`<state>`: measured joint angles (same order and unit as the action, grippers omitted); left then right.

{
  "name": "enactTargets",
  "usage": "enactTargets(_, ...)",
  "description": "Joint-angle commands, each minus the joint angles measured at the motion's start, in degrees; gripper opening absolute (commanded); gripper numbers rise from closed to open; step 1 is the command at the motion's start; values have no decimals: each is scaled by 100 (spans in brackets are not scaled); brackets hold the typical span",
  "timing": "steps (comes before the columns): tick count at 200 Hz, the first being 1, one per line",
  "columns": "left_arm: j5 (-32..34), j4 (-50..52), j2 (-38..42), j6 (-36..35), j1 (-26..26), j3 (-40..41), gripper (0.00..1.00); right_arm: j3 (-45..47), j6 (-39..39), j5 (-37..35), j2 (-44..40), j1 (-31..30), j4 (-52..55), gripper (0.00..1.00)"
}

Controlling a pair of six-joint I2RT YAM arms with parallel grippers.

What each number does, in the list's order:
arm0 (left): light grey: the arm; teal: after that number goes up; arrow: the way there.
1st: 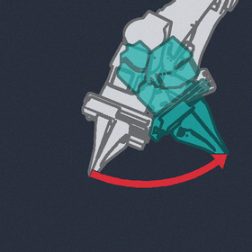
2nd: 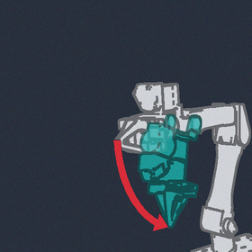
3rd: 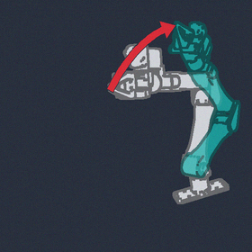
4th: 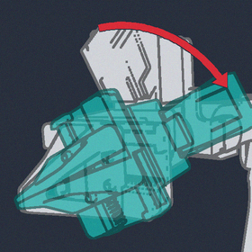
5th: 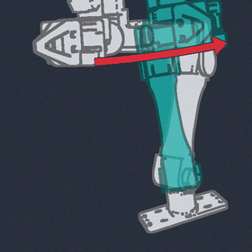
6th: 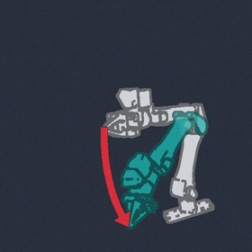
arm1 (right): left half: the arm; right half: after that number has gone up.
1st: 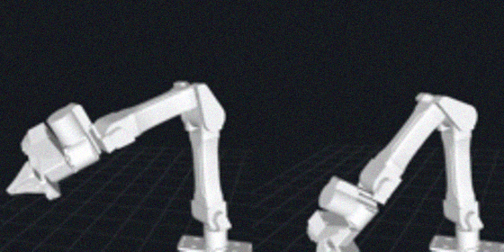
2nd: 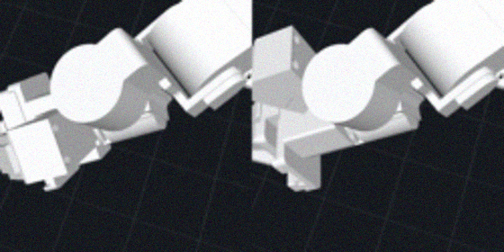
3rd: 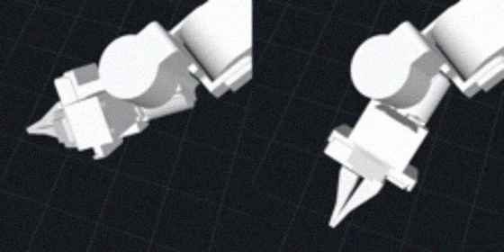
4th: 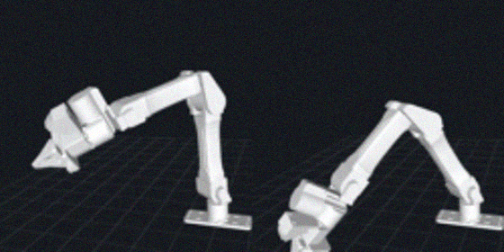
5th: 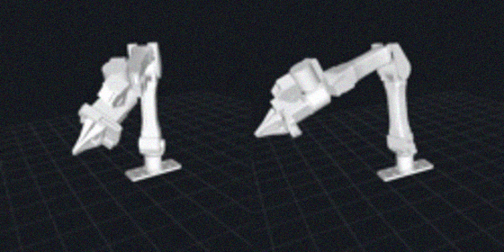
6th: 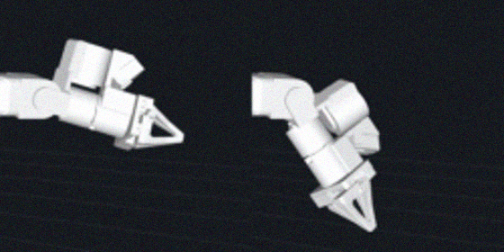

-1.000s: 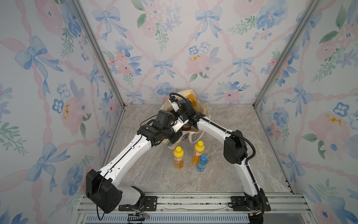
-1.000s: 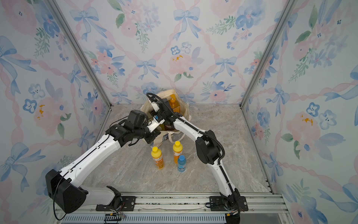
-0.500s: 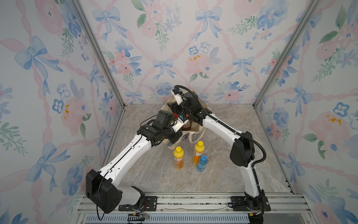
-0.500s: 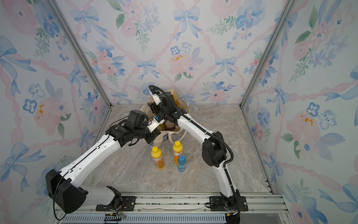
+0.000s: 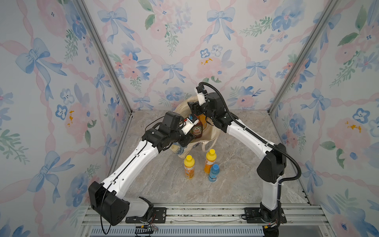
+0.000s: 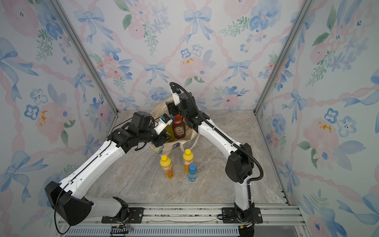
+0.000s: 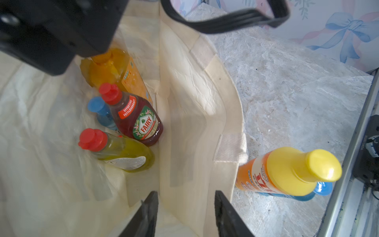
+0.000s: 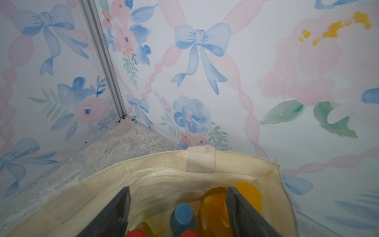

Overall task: Pack dish soap into the shopping bag
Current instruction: Place the bottle of dish soap in the shopping bag, then pick up the bottle of dish soap at the center of the board.

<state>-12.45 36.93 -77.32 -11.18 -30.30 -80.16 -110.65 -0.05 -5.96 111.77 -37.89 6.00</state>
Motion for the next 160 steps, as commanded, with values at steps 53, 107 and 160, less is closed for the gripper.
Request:
enactTargets(53, 848, -164, -3, 871, 35, -843, 56, 675, 395, -1114, -1974, -263, 2217, 81)
enactTargets(107, 3292, -270, 343, 2355, 58, -958, 61, 954, 1252, -1760, -3029, -1153, 4617, 88)
enactTargets(160, 3797, -388, 524, 3269, 362, -274, 73, 2138, 2553, -1382, -3370, -1824, 4906, 90)
